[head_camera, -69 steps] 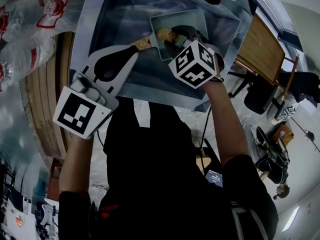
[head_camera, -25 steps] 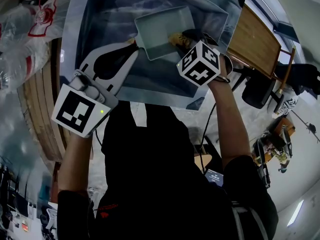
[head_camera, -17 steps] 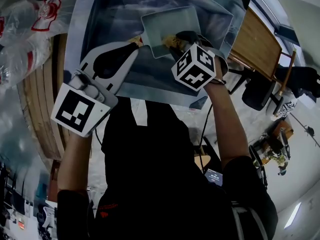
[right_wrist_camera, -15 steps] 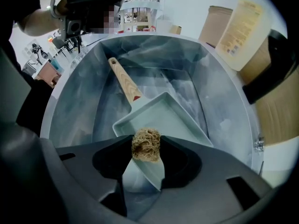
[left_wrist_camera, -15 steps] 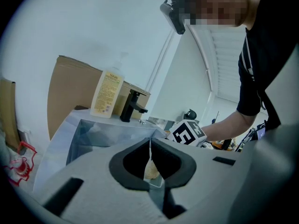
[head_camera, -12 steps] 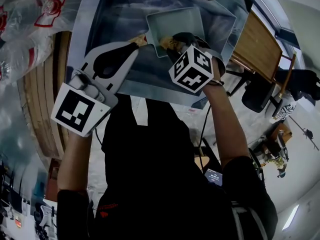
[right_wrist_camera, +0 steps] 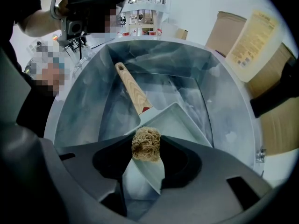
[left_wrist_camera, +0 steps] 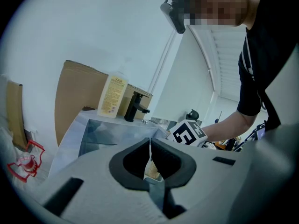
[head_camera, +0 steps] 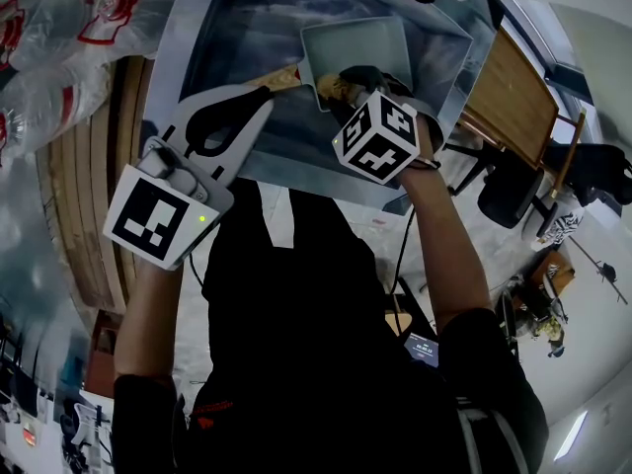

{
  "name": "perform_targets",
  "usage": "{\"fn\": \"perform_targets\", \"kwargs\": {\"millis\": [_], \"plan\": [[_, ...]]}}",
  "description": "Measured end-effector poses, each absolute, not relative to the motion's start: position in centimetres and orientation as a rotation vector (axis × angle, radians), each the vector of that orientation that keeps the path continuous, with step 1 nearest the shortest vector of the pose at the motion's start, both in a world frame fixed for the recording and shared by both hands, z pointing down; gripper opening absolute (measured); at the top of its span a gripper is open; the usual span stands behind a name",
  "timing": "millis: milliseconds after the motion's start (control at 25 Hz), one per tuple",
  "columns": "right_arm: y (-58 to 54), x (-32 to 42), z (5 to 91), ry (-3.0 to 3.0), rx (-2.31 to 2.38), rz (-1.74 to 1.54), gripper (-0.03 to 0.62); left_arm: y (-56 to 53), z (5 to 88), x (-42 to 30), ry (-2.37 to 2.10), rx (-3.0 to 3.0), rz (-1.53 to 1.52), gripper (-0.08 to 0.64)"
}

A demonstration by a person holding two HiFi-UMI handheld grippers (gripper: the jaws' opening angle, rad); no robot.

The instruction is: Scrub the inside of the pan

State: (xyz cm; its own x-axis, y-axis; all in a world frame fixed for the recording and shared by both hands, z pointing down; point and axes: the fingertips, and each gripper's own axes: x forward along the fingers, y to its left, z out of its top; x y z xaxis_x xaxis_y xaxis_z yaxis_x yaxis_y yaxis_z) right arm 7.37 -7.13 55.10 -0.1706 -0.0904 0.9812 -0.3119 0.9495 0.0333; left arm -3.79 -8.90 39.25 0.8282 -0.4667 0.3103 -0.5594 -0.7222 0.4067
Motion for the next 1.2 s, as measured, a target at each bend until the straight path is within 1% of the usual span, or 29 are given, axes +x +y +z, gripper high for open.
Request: {"fn": "perform_targets", "kwargs": {"millis": [480, 1000, 1200], "plan": [[-10.0, 10.3, 50.3, -1.825, 0.499, 0.206, 0.179, -9.3, 36.1, -1.6, -0.72, 2.589, 0.282, 0.026], [-11.1, 13.4, 42.0, -1.985, 0.771, 0.251, 0.179, -9.4, 30.3, 0.5, -0.719, 2.681, 0.31, 0.026], [-10.8, 14.2, 38.8, -2.047, 0.847, 0.202, 0.179, -9.0, 28.3, 0.8, -0.718, 2.714, 0.321, 0.026]]}}
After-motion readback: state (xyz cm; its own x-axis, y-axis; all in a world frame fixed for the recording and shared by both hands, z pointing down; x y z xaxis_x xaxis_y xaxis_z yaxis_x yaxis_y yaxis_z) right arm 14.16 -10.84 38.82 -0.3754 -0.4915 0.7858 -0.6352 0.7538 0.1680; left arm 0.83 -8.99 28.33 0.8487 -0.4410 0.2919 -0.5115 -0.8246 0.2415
